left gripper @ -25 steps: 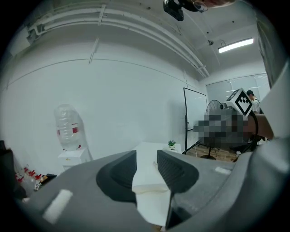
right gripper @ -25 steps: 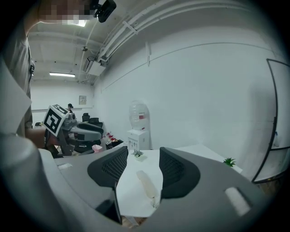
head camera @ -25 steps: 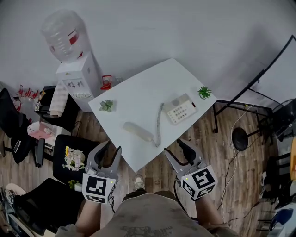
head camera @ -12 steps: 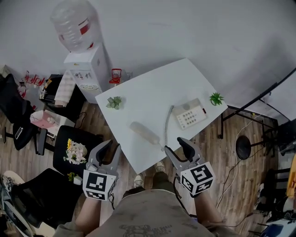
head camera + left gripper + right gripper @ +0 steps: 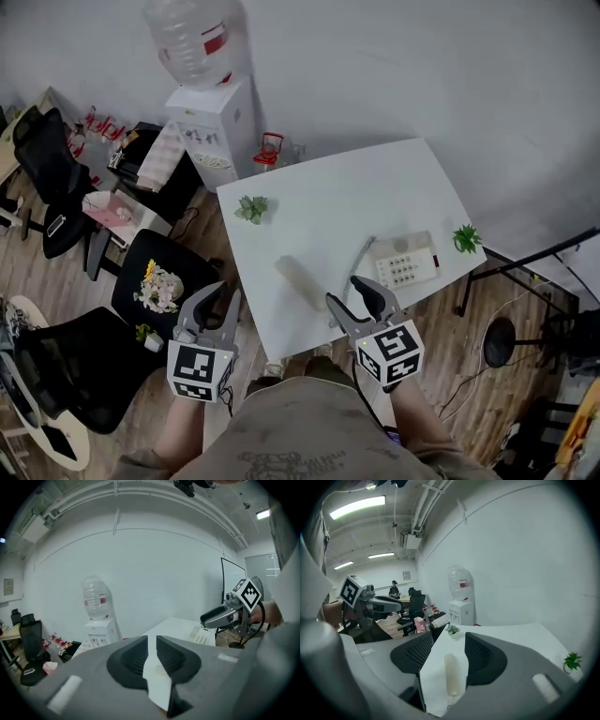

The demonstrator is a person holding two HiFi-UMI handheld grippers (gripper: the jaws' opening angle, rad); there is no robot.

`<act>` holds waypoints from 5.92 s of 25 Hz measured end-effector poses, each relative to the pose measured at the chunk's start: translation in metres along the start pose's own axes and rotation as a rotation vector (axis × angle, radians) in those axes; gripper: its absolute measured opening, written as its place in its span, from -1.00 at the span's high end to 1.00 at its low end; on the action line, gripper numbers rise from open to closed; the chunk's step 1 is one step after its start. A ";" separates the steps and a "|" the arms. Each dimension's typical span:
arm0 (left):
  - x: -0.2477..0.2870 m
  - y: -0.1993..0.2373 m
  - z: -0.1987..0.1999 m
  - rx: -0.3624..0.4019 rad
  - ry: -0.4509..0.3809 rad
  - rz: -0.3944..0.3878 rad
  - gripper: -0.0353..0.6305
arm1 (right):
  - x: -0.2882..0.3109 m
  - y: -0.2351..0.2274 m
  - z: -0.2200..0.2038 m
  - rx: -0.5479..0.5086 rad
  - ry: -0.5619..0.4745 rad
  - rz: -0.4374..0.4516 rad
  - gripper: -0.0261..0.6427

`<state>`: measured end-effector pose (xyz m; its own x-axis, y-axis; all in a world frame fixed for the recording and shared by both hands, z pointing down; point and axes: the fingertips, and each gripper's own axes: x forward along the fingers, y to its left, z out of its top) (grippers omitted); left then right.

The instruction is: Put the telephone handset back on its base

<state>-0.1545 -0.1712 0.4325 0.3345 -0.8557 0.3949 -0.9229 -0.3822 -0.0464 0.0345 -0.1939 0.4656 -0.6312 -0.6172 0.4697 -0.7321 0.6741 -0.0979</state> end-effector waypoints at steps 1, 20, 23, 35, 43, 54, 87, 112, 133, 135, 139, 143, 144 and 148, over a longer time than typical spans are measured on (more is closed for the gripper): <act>0.002 0.000 0.000 -0.006 0.004 0.020 0.71 | 0.005 -0.003 0.000 -0.005 0.008 0.022 0.19; 0.022 0.001 -0.016 -0.066 0.069 0.183 0.85 | 0.094 -0.008 -0.037 -0.110 0.225 0.271 0.15; 0.024 0.004 -0.024 -0.079 0.081 0.186 0.88 | 0.109 -0.002 -0.052 -0.139 0.288 0.301 0.13; 0.031 0.006 -0.057 -0.126 0.149 0.178 0.88 | 0.163 0.005 -0.139 -0.176 0.534 0.300 0.12; 0.039 0.003 -0.067 -0.158 0.157 0.165 0.88 | 0.189 0.001 -0.176 -0.138 0.631 0.234 0.07; 0.028 0.003 -0.088 -0.200 0.184 0.152 0.88 | 0.217 0.008 -0.198 -0.172 0.719 0.190 0.09; 0.082 -0.027 -0.044 0.003 0.177 -0.079 0.88 | 0.133 -0.198 -0.091 0.994 0.064 -0.560 0.17; 0.107 -0.069 -0.059 -0.094 0.288 -0.099 0.88 | 0.034 -0.360 -0.185 1.335 0.025 -1.266 0.19; 0.117 -0.077 -0.060 -0.138 0.293 -0.112 0.88 | 0.030 -0.354 -0.206 1.281 0.072 -1.262 -0.06; 0.116 -0.077 -0.061 -0.137 0.294 -0.113 0.88 | 0.031 -0.352 -0.205 1.272 0.068 -1.243 -0.13; 0.112 -0.078 -0.061 -0.130 0.290 -0.116 0.88 | 0.034 -0.351 -0.201 1.263 0.061 -1.205 -0.13; 0.106 -0.078 -0.063 -0.123 0.291 -0.114 0.88 | 0.038 -0.349 -0.201 1.238 0.078 -1.173 -0.06; 0.104 -0.078 -0.063 -0.122 0.293 -0.114 0.88 | 0.040 -0.348 -0.200 1.230 0.085 -1.162 -0.07; 0.101 -0.076 -0.066 -0.118 0.301 -0.110 0.88 | 0.047 -0.343 -0.199 1.215 0.095 -1.120 -0.13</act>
<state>-0.0633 -0.2051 0.5367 0.3781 -0.6639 0.6452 -0.9062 -0.4081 0.1111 0.3070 -0.3730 0.6958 0.2972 -0.4906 0.8191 -0.5723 -0.7782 -0.2585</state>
